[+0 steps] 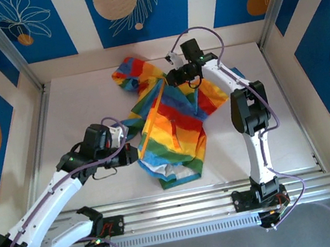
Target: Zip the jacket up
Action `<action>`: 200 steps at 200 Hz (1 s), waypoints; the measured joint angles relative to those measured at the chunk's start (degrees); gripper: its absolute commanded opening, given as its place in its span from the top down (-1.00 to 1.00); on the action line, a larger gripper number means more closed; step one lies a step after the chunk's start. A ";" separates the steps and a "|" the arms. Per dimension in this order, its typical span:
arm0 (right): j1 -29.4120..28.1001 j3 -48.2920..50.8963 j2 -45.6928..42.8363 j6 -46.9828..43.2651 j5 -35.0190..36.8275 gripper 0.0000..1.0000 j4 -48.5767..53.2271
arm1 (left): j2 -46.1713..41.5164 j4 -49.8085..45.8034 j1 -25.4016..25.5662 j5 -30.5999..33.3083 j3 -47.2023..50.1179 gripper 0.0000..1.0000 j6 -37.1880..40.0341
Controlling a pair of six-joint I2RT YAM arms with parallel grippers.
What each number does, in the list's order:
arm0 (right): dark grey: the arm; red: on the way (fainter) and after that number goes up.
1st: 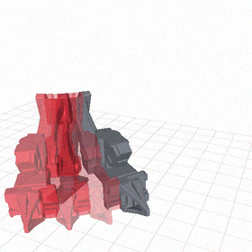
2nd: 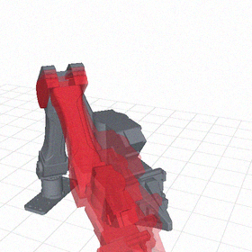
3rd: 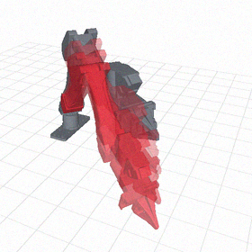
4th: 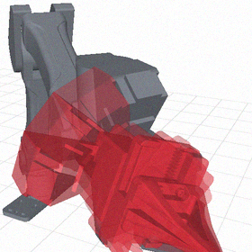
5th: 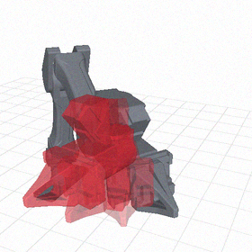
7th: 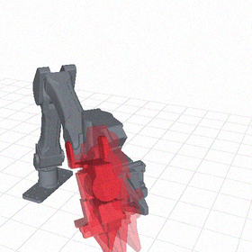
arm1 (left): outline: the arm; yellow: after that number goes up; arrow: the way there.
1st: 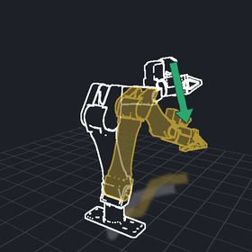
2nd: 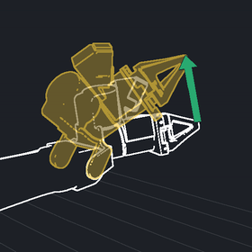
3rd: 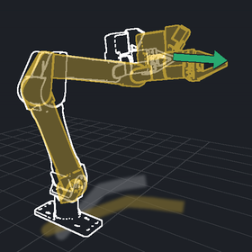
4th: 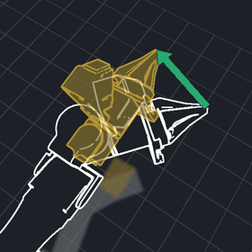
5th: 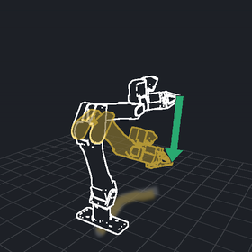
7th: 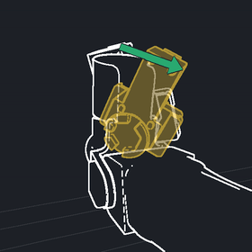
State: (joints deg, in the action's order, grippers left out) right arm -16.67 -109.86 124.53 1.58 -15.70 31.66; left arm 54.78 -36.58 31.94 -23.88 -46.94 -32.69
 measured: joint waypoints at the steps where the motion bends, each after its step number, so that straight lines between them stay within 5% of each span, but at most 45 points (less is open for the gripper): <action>1: 0.02 -0.09 0.09 0.04 -0.02 1.00 0.00 | 0.00 0.00 0.00 0.02 0.02 1.00 -0.02; 124: 6.01 -26.16 18.12 2.23 -1.97 1.00 3.04 | 4.26 -1.29 -0.07 1.07 2.64 1.00 -4.37; 200: 6.27 -32.52 22.62 3.08 -2.93 1.00 5.05 | 8.02 4.07 -0.07 1.03 5.09 1.00 -6.10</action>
State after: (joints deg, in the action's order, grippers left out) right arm -10.39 -142.39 147.15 4.67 -18.63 36.71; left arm 62.81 -32.51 31.88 -22.85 -41.85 -38.79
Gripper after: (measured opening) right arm 0.046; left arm 0.040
